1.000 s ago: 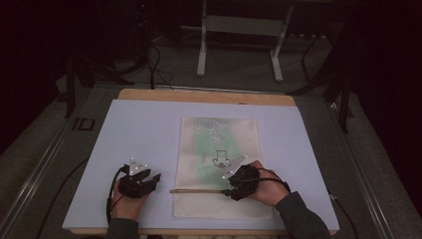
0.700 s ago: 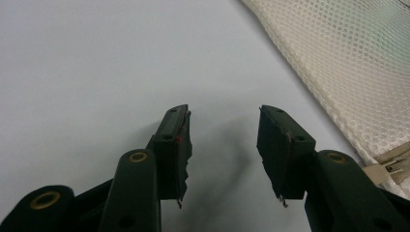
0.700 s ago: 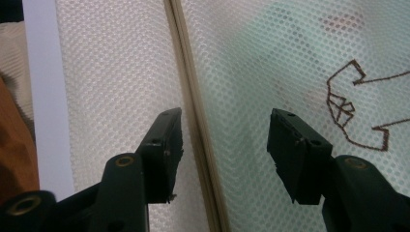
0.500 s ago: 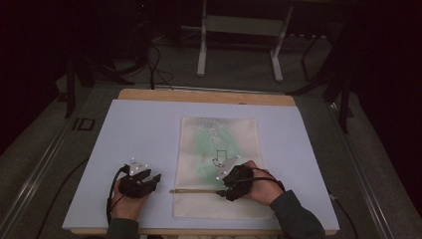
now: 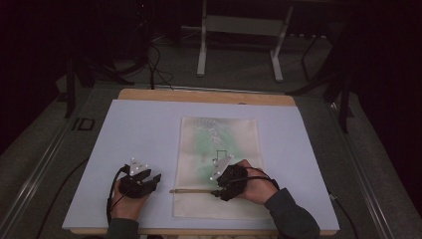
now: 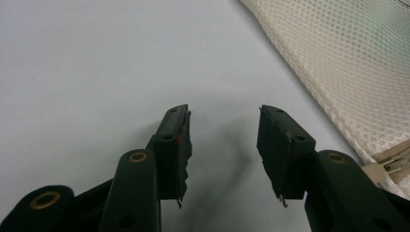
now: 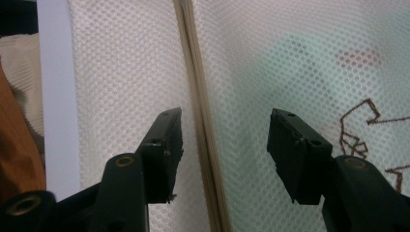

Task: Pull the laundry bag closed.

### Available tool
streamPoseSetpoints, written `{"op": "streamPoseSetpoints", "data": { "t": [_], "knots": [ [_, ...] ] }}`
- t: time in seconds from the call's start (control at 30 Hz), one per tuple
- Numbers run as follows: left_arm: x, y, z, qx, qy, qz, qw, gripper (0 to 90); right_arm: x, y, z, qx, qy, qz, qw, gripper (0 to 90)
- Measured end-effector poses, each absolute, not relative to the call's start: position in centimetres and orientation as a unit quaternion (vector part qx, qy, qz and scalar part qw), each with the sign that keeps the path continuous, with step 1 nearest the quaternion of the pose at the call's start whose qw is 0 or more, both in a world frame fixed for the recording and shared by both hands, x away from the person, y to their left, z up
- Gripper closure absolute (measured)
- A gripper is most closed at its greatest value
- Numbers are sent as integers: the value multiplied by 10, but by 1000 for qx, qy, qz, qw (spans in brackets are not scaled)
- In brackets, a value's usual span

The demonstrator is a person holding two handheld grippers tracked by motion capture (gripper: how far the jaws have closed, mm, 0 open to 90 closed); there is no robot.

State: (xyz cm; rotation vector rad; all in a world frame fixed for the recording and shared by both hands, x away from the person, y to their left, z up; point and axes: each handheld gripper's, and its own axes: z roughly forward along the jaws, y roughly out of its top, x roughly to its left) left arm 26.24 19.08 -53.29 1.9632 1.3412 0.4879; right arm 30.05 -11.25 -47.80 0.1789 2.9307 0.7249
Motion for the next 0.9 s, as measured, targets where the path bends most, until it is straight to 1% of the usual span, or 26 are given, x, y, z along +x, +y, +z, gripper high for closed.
{"op": "streamPoseSetpoints", "data": {
  "t": [0.33,0.43,0.9],
  "knots": [
    [262,191,-533,758,517,188,350,544,301,-100,-475,46,968,241,57,469],
    [262,191,-533,758,517,188,351,544,301,-96,-476,43,968,240,54,488],
    [263,191,-533,759,516,185,351,546,299,-79,-479,29,969,243,43,483]
  ]
}}
